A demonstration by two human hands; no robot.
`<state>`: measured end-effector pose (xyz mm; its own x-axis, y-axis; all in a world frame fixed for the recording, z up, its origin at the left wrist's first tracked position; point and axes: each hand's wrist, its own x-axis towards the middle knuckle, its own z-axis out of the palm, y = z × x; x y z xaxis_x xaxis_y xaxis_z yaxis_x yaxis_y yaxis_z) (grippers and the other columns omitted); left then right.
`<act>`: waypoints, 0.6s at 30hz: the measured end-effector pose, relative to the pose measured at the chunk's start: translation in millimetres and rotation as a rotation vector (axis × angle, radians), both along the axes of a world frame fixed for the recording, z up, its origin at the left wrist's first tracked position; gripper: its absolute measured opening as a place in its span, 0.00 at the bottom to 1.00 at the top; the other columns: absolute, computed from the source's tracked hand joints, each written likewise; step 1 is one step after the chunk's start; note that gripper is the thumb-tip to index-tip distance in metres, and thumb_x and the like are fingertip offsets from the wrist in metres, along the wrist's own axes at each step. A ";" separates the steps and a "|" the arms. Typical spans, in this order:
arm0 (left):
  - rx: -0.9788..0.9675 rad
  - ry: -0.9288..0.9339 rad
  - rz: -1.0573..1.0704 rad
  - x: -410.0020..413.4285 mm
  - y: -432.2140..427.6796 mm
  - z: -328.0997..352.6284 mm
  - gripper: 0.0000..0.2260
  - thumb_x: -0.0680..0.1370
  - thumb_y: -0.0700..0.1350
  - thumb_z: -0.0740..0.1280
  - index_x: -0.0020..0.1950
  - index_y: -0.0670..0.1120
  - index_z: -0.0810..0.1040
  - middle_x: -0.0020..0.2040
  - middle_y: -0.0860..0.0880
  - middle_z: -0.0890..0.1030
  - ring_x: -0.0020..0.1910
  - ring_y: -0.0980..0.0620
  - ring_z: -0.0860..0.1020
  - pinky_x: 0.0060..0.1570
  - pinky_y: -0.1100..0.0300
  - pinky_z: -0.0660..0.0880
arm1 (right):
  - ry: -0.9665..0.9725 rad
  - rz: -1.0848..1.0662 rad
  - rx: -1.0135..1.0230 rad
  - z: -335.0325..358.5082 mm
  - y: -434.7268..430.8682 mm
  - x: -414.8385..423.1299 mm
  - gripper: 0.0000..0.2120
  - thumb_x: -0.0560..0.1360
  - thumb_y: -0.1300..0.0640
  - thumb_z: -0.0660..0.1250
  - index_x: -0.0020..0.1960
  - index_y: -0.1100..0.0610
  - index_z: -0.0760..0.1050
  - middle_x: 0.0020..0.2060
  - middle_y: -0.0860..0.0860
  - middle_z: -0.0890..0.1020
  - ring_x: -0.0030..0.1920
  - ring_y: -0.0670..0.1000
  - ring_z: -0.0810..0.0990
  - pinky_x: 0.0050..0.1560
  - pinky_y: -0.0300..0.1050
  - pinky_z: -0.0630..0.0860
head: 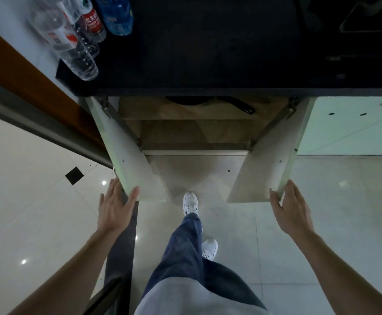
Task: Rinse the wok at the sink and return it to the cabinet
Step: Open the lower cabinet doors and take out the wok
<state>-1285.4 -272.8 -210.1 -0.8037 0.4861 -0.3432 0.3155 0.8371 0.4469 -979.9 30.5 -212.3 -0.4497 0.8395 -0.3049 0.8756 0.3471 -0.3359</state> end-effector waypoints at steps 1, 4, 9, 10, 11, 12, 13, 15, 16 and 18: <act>0.053 0.006 0.088 1.8 6.3 2.7 0.32 0.79 0.63 0.56 0.77 0.46 0.58 0.73 0.42 0.68 0.71 0.39 0.69 0.66 0.35 0.69 | 0.016 -0.070 0.005 -0.8 -0.8 1.6 0.22 0.80 0.50 0.61 0.67 0.62 0.62 0.62 0.63 0.74 0.57 0.67 0.77 0.46 0.57 0.77; 0.073 0.128 0.150 1.8 21.9 10.4 0.37 0.77 0.43 0.68 0.79 0.44 0.48 0.78 0.39 0.59 0.75 0.36 0.63 0.70 0.38 0.67 | -0.002 -0.106 0.085 4.5 2.2 2.6 0.37 0.78 0.60 0.66 0.79 0.61 0.47 0.76 0.65 0.61 0.71 0.69 0.67 0.64 0.65 0.74; -0.233 0.317 -0.574 6.3 49.9 1.6 0.41 0.74 0.31 0.65 0.80 0.45 0.45 0.81 0.42 0.48 0.80 0.43 0.48 0.76 0.50 0.51 | -0.255 0.261 0.208 1.2 12.4 -15.1 0.46 0.68 0.73 0.69 0.80 0.60 0.51 0.79 0.62 0.52 0.79 0.62 0.53 0.77 0.58 0.59; -0.292 0.272 -0.625 8.4 56.8 -1.7 0.40 0.75 0.34 0.65 0.80 0.45 0.45 0.81 0.42 0.46 0.80 0.42 0.47 0.77 0.50 0.50 | -0.262 0.318 0.159 -4.0 14.2 -18.5 0.45 0.70 0.70 0.70 0.80 0.59 0.51 0.80 0.60 0.53 0.80 0.61 0.53 0.77 0.58 0.60; -0.348 0.239 -0.634 9.3 62.9 -5.2 0.39 0.76 0.38 0.65 0.80 0.45 0.45 0.81 0.42 0.46 0.80 0.41 0.46 0.77 0.49 0.50 | -0.270 0.363 0.117 -10.9 16.4 -19.7 0.43 0.72 0.65 0.69 0.80 0.57 0.51 0.80 0.58 0.53 0.80 0.59 0.53 0.78 0.58 0.60; -0.394 0.217 -0.607 9.9 67.7 -7.5 0.38 0.78 0.44 0.65 0.81 0.46 0.45 0.81 0.42 0.45 0.80 0.39 0.46 0.77 0.46 0.50 | -0.287 0.390 0.089 -17.2 18.4 -19.2 0.40 0.75 0.58 0.68 0.80 0.56 0.50 0.80 0.56 0.53 0.80 0.58 0.52 0.78 0.57 0.57; -0.442 0.201 -0.574 10.0 70.7 -7.8 0.37 0.79 0.49 0.64 0.81 0.47 0.44 0.81 0.42 0.45 0.79 0.38 0.46 0.76 0.43 0.50 | -0.306 0.402 0.073 -22.3 21.1 -17.4 0.39 0.76 0.53 0.66 0.80 0.55 0.49 0.81 0.54 0.53 0.80 0.56 0.51 0.79 0.57 0.55; -0.529 0.183 -0.534 6.4 69.2 -9.1 0.37 0.79 0.58 0.60 0.81 0.51 0.42 0.81 0.43 0.44 0.79 0.38 0.45 0.76 0.41 0.50 | -0.326 0.400 0.067 -28.3 28.1 -9.6 0.37 0.78 0.47 0.62 0.81 0.53 0.48 0.81 0.53 0.53 0.81 0.55 0.49 0.79 0.56 0.51; -0.561 0.194 -0.533 4.8 63.7 -10.1 0.37 0.79 0.60 0.58 0.80 0.52 0.42 0.81 0.44 0.44 0.80 0.39 0.45 0.75 0.40 0.49 | -0.339 0.398 0.067 -29.7 31.9 -4.0 0.37 0.78 0.45 0.61 0.81 0.53 0.48 0.81 0.52 0.53 0.81 0.55 0.49 0.79 0.56 0.50; -0.575 0.218 -0.506 1.2 45.4 -13.8 0.37 0.78 0.63 0.57 0.80 0.53 0.42 0.82 0.44 0.45 0.80 0.42 0.47 0.75 0.41 0.48 | -0.370 0.392 0.056 -33.2 40.3 11.1 0.38 0.78 0.43 0.60 0.81 0.52 0.48 0.81 0.53 0.53 0.81 0.55 0.50 0.79 0.55 0.50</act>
